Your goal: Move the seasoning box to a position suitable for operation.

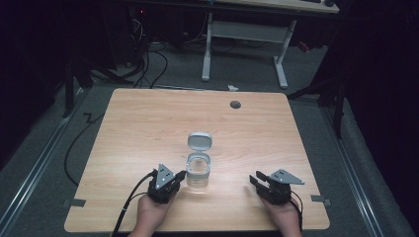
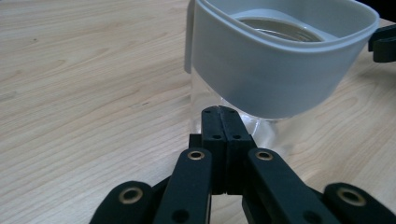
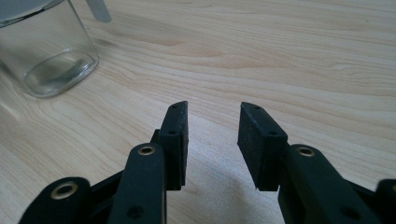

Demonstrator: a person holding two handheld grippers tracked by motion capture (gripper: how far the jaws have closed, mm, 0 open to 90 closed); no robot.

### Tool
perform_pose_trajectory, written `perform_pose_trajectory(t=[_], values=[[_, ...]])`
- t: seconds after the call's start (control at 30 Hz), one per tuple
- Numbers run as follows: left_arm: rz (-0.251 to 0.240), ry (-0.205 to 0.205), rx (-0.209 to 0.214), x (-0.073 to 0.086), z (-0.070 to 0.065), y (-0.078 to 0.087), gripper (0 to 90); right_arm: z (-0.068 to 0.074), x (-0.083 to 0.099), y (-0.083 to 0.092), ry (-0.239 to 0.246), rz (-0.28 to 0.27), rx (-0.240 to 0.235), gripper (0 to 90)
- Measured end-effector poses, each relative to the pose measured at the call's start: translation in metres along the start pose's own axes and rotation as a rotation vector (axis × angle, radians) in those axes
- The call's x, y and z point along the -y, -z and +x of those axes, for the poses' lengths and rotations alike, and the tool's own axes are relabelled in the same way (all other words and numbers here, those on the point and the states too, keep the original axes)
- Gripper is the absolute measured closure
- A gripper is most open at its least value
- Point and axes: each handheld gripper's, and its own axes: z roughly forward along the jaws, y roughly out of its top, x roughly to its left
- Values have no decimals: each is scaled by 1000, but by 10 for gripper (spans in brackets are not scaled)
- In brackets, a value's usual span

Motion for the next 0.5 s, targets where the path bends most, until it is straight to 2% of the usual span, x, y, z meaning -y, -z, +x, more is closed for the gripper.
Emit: perform_pose_trajectory(t=[0.23, 0.43, 0.5], values=[[-1, -2, 5, 2, -3, 0, 900, 0, 0, 0, 1, 0, 2, 627], [-11, -21, -6, 3, 2, 4, 868, 0, 0, -1, 3, 3, 5, 626], [-9, -19, -8, 4, 5, 6, 855, 1, 1, -1, 18, -5, 9, 633]])
